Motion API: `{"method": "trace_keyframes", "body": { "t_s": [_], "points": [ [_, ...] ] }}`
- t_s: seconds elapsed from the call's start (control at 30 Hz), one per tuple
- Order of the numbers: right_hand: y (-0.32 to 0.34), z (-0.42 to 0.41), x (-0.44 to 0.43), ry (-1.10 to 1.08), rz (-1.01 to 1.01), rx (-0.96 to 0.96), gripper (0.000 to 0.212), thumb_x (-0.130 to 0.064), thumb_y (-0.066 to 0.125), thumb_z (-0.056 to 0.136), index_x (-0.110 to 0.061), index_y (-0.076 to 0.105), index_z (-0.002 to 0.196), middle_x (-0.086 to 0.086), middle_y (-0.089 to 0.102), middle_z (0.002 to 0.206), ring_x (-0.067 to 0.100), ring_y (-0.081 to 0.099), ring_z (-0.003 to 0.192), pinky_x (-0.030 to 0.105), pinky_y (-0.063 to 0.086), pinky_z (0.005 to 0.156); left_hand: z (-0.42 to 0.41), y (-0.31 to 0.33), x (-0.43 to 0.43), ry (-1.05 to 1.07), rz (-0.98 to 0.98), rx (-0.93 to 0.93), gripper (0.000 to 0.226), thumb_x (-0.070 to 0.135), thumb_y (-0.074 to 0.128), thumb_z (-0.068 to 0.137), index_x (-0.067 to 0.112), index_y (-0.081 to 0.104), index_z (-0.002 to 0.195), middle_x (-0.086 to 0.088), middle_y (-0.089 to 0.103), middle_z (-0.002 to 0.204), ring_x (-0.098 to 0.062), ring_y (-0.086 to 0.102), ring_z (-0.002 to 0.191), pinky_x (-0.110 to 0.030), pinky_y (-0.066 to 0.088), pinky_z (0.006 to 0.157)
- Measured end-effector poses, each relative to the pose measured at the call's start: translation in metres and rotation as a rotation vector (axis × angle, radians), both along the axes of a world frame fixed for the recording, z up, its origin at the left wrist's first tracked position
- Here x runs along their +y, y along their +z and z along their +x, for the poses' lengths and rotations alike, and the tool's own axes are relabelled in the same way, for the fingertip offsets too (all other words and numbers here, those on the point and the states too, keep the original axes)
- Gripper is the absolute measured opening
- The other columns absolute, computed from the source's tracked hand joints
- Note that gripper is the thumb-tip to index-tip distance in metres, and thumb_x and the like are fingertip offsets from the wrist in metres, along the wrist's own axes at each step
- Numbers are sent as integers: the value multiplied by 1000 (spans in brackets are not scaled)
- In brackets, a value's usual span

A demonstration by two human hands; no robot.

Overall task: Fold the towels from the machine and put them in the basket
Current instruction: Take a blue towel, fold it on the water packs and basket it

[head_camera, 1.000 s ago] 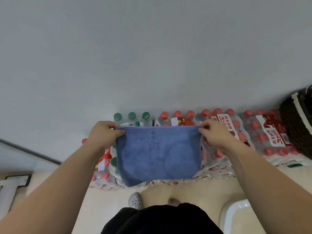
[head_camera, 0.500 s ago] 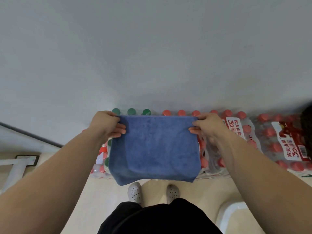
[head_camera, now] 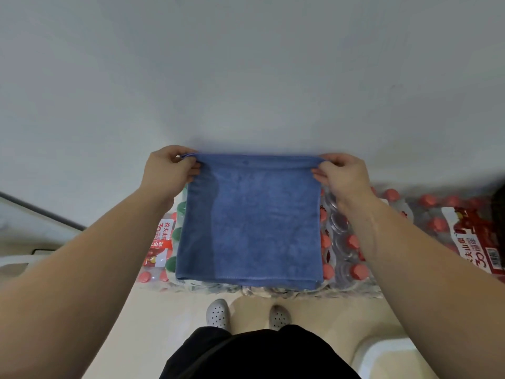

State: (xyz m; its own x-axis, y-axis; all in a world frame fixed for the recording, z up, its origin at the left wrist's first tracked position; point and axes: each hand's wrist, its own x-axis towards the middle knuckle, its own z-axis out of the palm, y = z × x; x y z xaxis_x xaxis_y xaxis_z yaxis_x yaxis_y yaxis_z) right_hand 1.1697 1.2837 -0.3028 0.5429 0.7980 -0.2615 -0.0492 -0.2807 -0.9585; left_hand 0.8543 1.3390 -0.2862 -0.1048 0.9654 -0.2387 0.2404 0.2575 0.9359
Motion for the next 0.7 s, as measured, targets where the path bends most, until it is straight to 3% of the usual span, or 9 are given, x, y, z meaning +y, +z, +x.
{"method": "trace_keyframes", "body": {
  "t_s": [0.1,0.17,0.27,0.37,0.47,0.53,0.63,0.7],
  "points": [
    [7,2,-14,-3,85,-35,15,4,63,86,-9,71,87,11,71,86,22,72,82,29,60,79,-6,1,-14,-16,60,-4,19,0,58,92,7,73,102,-13,75,94,-22,71,82,-36,61,82],
    [7,5,-28,35,94,-154,16,-1,66,83,-13,75,90,6,74,87,20,73,86,30,59,79,-12,2,-28,-43,104,19,18,2,61,92,11,74,101,-8,76,95,-19,72,86,-33,60,83],
    [3,5,-55,94,44,-232,21,-3,65,84,-18,76,94,0,75,88,13,69,78,26,53,69,-20,1,-55,-89,115,75,18,6,63,93,18,75,100,4,77,93,-10,71,87,-25,56,80],
    [-3,1,-91,207,-6,-320,22,0,65,86,-19,74,93,-3,74,87,5,66,69,21,50,62,-30,-8,-85,-128,95,168,19,8,62,94,20,75,101,5,76,92,-5,69,82,-25,54,76],
    [-7,-2,-127,339,1,-459,28,6,68,80,-21,72,89,-9,72,96,3,67,89,18,54,80,-42,-18,-116,-168,113,294,19,11,62,94,25,75,100,7,73,87,0,62,63,-27,49,65],
    [-9,-5,-148,418,27,-573,31,8,70,76,-21,72,86,-13,70,97,3,66,92,16,53,81,-48,-23,-134,-191,149,369,20,12,63,94,26,75,100,10,72,89,-3,64,69,-28,50,66],
    [-14,-10,-173,493,73,-648,36,11,72,73,-23,69,83,-16,67,98,1,65,94,10,50,80,-56,-31,-157,-240,253,491,23,3,66,90,21,76,101,22,67,95,1,63,84,-14,48,75],
    [-22,-11,-182,518,96,-649,35,12,72,72,-21,70,84,-13,68,100,3,65,95,11,50,81,-62,-40,-165,-298,336,600,25,-2,70,84,16,77,99,20,66,95,0,59,84,-4,42,80]
  ]
}}
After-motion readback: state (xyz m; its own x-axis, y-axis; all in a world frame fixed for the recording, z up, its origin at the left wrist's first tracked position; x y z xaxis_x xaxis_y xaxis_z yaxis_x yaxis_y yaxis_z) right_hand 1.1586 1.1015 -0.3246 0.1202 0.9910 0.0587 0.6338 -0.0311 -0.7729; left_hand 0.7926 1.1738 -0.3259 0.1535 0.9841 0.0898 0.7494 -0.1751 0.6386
